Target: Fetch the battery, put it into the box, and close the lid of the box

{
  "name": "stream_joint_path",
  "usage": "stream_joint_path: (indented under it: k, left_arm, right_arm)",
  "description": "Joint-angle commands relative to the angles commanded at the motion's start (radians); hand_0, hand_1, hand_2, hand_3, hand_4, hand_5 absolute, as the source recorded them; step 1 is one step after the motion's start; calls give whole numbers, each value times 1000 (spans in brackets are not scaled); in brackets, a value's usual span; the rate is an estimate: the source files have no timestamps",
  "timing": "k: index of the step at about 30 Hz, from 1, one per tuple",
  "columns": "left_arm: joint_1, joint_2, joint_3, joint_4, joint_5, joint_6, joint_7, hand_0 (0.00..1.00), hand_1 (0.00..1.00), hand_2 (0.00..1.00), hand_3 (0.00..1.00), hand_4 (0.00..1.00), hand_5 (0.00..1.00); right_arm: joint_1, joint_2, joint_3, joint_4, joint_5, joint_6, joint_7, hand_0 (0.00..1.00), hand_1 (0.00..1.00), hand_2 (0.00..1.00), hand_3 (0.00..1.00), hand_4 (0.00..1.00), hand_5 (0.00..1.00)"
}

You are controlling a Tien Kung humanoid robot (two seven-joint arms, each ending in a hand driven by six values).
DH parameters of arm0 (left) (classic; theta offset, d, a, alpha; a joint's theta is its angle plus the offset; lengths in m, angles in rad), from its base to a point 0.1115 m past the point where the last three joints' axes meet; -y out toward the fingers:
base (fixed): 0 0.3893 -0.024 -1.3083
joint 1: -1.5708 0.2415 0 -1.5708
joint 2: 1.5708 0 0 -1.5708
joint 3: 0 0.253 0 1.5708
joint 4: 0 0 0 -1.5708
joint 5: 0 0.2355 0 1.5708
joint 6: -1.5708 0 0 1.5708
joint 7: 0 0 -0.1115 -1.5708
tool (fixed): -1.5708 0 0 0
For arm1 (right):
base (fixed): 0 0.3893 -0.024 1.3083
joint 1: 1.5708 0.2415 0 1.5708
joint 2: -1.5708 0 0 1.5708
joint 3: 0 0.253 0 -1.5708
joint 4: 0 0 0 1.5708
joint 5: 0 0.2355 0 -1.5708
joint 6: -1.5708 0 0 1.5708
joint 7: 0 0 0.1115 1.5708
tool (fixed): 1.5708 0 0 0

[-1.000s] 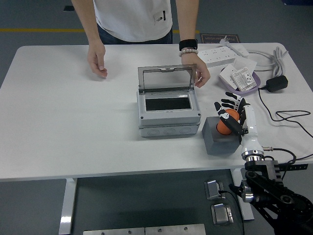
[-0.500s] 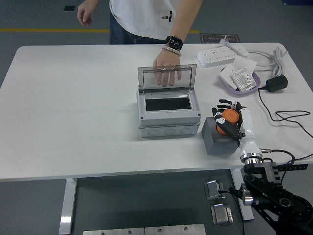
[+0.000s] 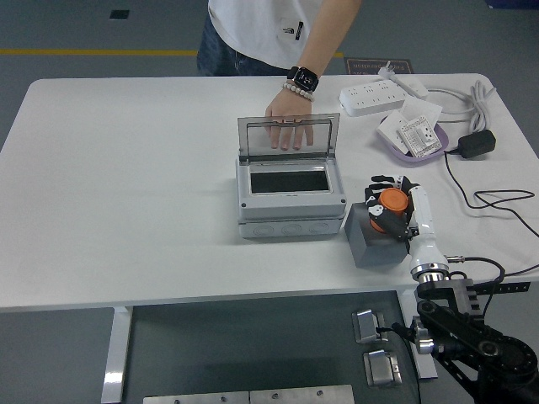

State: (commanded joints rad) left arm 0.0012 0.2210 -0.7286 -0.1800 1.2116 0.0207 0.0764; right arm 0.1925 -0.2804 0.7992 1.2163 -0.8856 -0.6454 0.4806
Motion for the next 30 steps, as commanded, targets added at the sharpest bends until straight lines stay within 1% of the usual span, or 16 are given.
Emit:
stream_joint_path:
  k: [1, 6, 7, 12, 13, 18, 19, 24, 25, 30]
  left_arm:
    - [0, 0, 1, 0, -1, 0, 0, 389, 593, 526, 486, 2, 2]
    - [-1, 2, 0, 0, 0, 2, -3, 389, 593, 526, 486, 2, 2]
    - [-1, 2, 0, 0, -1, 3, -3, 388, 595, 526, 485, 2, 2]
    - [-1, 4, -4, 0, 0, 7, -6, 388, 595, 526, 485, 2, 2]
    - [-1, 4, -4, 0, -1, 8, -7, 388, 593, 526, 485, 2, 2]
    - [1, 4, -9, 0, 1, 11, -9, 388, 593, 526, 485, 2, 2]
    - [1, 4, -10, 0, 1, 11, -9, 388, 592, 526, 486, 2, 2]
    - [2, 5, -15, 0, 3, 13, -11, 388, 592, 526, 486, 2, 2]
    - [2, 5, -16, 0, 4, 14, -11, 388, 593, 526, 483, 2, 2]
    - [2, 5, -16, 0, 4, 15, -12, 388, 593, 526, 483, 2, 2]
  right_arm:
    - [0, 0, -1, -1, 2, 0, 0, 357, 398, 424, 445, 520, 205]
    - [1, 0, -5, -7, 18, 0, 4, 357, 398, 424, 445, 520, 205]
    - [1, 0, -6, -8, 21, 0, 5, 352, 386, 394, 414, 445, 127]
    - [2, 0, -10, -16, 38, 1, 7, 352, 386, 394, 414, 445, 127]
    - [3, 0, -11, -17, 40, 2, 6, 328, 341, 313, 313, 146, 2]
    - [4, 0, -20, -18, 41, 0, -1, 328, 341, 313, 313, 146, 2]
    - [5, 0, -22, -18, 39, 0, -4, 326, 310, 299, 286, 2, 2]
    - [7, 1, -30, -19, 27, 0, -15, 326, 310, 299, 286, 2, 2]
    - [7, 1, -30, -19, 25, 0, -17, 286, 276, 268, 232, 2, 2]
    - [12, 0, -33, -23, 17, 0, -25, 286, 276, 268, 232, 2, 2]
